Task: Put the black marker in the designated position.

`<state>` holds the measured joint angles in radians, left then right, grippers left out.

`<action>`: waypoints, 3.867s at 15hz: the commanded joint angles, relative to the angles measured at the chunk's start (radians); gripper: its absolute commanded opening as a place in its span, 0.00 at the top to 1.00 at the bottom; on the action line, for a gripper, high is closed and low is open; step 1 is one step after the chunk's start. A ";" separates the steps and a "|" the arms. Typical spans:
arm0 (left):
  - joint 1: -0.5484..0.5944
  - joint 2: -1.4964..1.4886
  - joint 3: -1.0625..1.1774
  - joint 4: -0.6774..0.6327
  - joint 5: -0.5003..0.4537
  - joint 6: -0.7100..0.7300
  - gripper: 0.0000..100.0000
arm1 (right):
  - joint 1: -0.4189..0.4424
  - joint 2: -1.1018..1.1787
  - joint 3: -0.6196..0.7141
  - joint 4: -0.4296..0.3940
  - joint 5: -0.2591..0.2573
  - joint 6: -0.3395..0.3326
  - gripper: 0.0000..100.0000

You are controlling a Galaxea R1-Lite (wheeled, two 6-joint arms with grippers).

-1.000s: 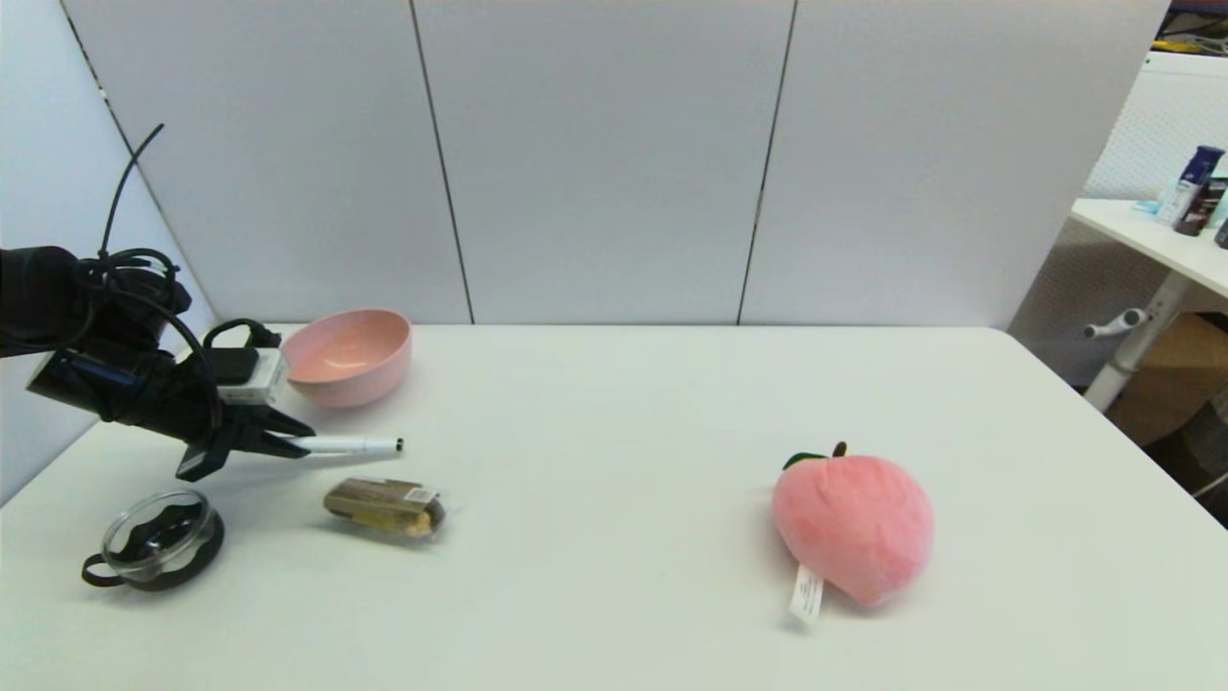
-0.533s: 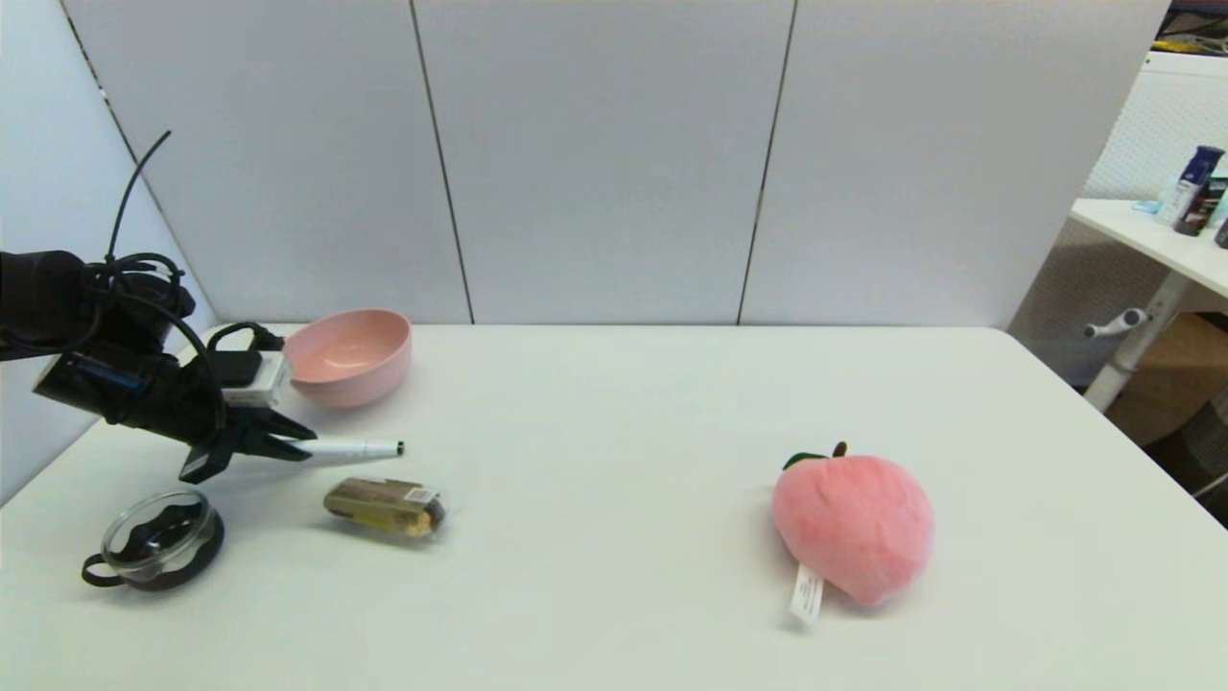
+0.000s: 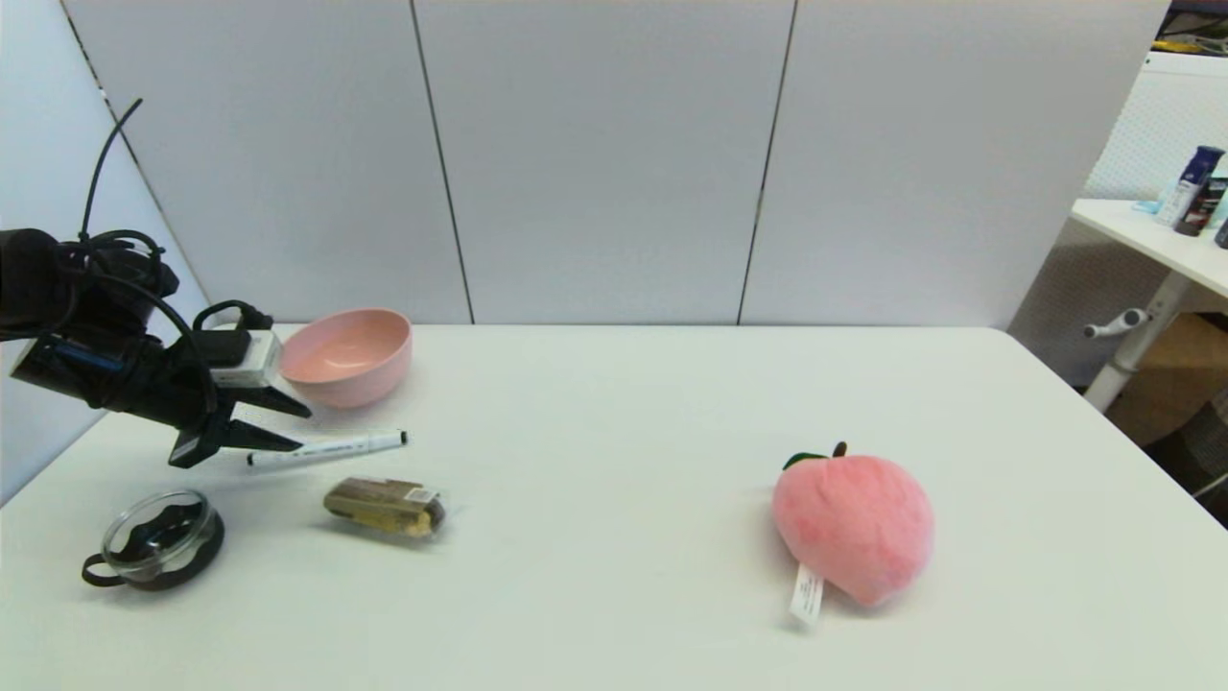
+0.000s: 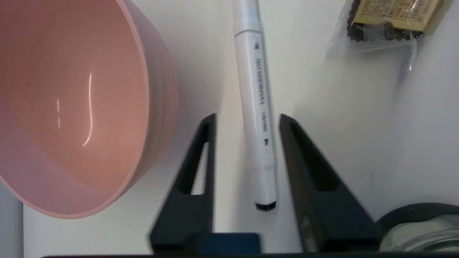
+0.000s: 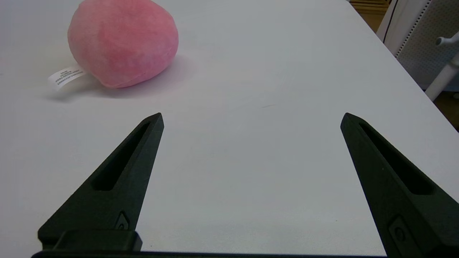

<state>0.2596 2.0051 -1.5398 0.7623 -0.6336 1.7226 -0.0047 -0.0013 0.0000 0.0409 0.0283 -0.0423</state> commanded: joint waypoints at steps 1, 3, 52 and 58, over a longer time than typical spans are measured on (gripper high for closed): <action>-0.002 0.000 -0.005 0.003 -0.005 0.008 0.00 | 0.000 0.001 0.000 0.001 0.001 -0.001 0.00; -0.003 -0.022 -0.016 0.009 -0.008 0.002 0.00 | 0.000 0.001 0.000 0.001 0.001 -0.001 0.00; -0.252 -2.004 1.540 -0.762 0.608 -1.654 0.00 | 0.000 0.001 0.000 0.001 0.001 -0.001 0.00; -0.252 -2.004 1.540 -0.762 0.608 -1.654 0.00 | 0.000 0.001 0.000 -0.001 0.001 -0.001 0.00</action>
<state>0.0072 0.0000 0.0000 0.0000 -0.0260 0.0687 -0.0047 -0.0013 0.0000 0.0409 0.0287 -0.0421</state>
